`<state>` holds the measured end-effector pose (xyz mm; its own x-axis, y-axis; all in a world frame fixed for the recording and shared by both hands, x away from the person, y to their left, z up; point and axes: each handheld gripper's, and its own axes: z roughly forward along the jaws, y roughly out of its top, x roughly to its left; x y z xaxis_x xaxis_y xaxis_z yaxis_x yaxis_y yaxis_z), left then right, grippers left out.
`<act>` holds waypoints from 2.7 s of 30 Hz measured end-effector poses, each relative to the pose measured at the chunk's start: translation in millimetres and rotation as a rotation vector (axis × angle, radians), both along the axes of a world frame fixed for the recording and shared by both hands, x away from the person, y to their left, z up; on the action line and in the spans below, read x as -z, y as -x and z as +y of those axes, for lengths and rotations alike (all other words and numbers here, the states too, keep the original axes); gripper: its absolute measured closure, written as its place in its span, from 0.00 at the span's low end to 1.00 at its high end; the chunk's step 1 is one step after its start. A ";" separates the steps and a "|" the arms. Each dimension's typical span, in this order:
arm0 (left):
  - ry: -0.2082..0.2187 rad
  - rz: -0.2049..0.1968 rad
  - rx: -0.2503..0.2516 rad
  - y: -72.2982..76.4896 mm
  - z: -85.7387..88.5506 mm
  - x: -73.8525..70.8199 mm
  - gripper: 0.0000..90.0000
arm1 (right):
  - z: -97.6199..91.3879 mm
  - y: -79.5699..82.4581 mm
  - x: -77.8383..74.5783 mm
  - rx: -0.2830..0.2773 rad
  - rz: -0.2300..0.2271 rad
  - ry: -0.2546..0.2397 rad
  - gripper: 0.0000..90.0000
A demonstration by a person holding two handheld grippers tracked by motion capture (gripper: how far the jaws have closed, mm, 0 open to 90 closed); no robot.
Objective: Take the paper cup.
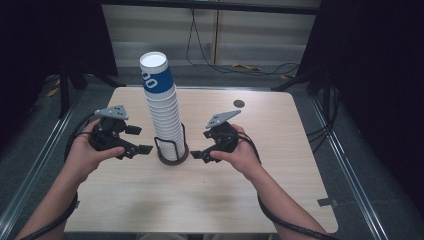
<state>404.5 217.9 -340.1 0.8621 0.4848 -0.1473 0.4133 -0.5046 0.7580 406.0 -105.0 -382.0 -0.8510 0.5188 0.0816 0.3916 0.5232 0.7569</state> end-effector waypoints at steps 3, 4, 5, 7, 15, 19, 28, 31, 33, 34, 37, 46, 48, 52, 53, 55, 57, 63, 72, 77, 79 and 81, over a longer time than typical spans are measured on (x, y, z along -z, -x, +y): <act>-0.008 -0.010 0.002 -2.0 -0.2 -4.8 0.18 | 1.4 -1.7 -3.5 0.002 0.001 -0.001 0.15; -0.003 -0.010 0.006 -3.8 -0.5 -9.6 0.18 | 2.7 -3.7 -6.9 -0.001 -0.008 0.006 0.15; -0.013 -0.013 0.010 -4.9 -0.6 -12.5 0.18 | 3.1 -4.5 -8.2 -0.006 -0.005 0.004 0.15; -0.018 -0.008 0.008 -6.7 -1.2 -16.2 0.18 | 4.4 -6.7 -11.0 -0.004 -0.003 -0.007 0.15; -0.014 -0.013 0.007 -13.5 -1.3 -29.4 0.18 | 8.6 -11.6 -24.5 -0.010 -0.011 -0.012 0.15; -0.016 -0.022 0.000 -16.9 -1.6 -35.5 0.18 | 12.5 -13.0 -31.9 -0.013 -0.019 -0.018 0.15; -0.001 -0.041 0.009 -22.3 -7.2 -55.0 0.18 | 20.7 -19.8 -49.6 -0.017 -0.039 -0.030 0.15; -0.007 -0.045 0.004 -24.8 -6.6 -59.2 0.18 | 22.1 -22.1 -53.2 -0.020 -0.045 -0.027 0.15; -0.009 -0.048 -0.003 -26.4 -5.8 -61.8 0.18 | 23.8 -22.9 -55.8 -0.022 -0.046 -0.033 0.15; -0.008 -0.049 -0.002 -26.8 -5.8 -62.9 0.18 | 25.1 -23.5 -57.3 -0.027 -0.051 -0.030 0.15; -0.009 -0.059 0.002 -27.2 -6.1 -67.6 0.18 | 28.5 -24.6 -61.0 -0.033 -0.054 -0.040 0.15; 0.010 -0.067 -0.015 -31.5 -5.7 -77.0 0.18 | 39.3 -28.1 -67.9 -0.041 -0.070 -0.052 0.15; 0.010 -0.075 -0.014 -32.9 -5.8 -79.2 0.18 | 40.1 -29.0 -69.2 -0.045 -0.075 -0.047 0.15; 0.019 -0.080 -0.015 -34.1 -7.7 -83.2 0.18 | 41.0 -30.5 -70.8 -0.041 -0.079 -0.050 0.15; 0.014 -0.084 -0.012 -34.6 -7.8 -84.5 0.18 | 40.8 -31.0 -71.0 -0.042 -0.079 -0.050 0.15; 0.023 -0.084 -0.018 -35.3 -8.7 -86.3 0.18 | 40.8 -31.6 -71.4 -0.037 -0.081 -0.053 0.15; 0.023 -0.089 -0.013 -36.9 -9.0 -88.9 0.18 | 40.6 -31.9 -71.8 -0.034 -0.079 -0.055 0.15; 0.037 -0.094 -0.010 -38.9 -12.4 -93.3 0.18 | 40.8 -32.6 -71.6 -0.031 -0.081 -0.059 0.15; 0.046 -0.099 -0.016 -43.9 -13.0 -96.7 0.18 | 44.2 -32.2 -69.4 -0.038 -0.083 -0.058 0.15; 0.082 -0.095 -0.026 -51.1 -15.0 -98.6 0.18 | 47.0 -33.1 -73.9 -0.038 -0.094 -0.060 0.15; 0.092 -0.102 -0.025 -53.9 -17.8 -99.6 0.18 | 48.4 -33.1 -76.2 -0.042 -0.099 -0.059 0.15; 0.112 -0.097 -0.031 -56.0 -20.5 -100.6 0.17 | 49.7 -33.3 -77.3 -0.044 -0.100 -0.058 0.15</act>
